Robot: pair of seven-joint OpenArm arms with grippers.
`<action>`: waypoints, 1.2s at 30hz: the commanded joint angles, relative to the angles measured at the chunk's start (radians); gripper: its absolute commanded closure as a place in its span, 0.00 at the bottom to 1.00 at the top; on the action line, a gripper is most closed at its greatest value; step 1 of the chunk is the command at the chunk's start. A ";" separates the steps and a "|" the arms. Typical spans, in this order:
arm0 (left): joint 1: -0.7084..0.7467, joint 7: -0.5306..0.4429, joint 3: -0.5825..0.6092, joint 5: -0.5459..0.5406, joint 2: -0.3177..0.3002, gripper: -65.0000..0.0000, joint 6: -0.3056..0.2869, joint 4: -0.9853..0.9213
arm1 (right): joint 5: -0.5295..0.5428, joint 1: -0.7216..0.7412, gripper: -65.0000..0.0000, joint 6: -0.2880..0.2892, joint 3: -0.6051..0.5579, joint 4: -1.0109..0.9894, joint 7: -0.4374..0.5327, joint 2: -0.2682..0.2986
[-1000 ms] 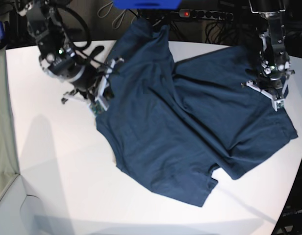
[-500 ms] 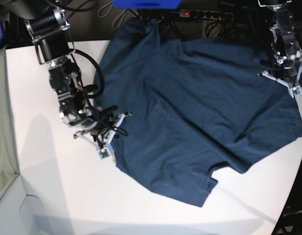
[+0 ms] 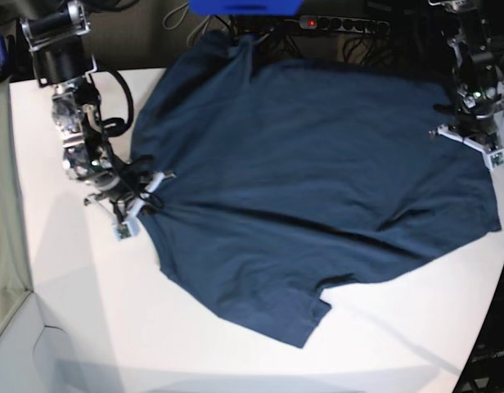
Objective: Layout the t-shirt on the table in an organized manner, then fold the t-shirt properly
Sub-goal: 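Hold the shirt with both grippers and spread it flat across the table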
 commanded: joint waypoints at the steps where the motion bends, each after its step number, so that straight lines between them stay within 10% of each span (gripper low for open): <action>1: -0.031 -0.027 -0.001 0.009 -0.008 1.00 0.006 0.019 | -0.030 -0.017 1.00 -0.016 0.023 -0.006 -0.067 0.033; 9: -0.100 -0.025 0.147 0.006 0.015 1.00 0.014 0.014 | -0.028 -0.124 1.00 -0.015 0.187 0.016 -0.065 0.085; 19: -0.200 -0.030 0.225 0.016 0.127 1.00 0.009 -0.096 | -0.028 -0.198 1.00 -0.015 0.391 0.326 -0.078 0.007; 36: -0.528 -0.251 0.223 0.015 0.037 1.00 0.008 -0.681 | -0.030 -0.103 1.00 -0.015 0.203 0.329 -0.125 -0.076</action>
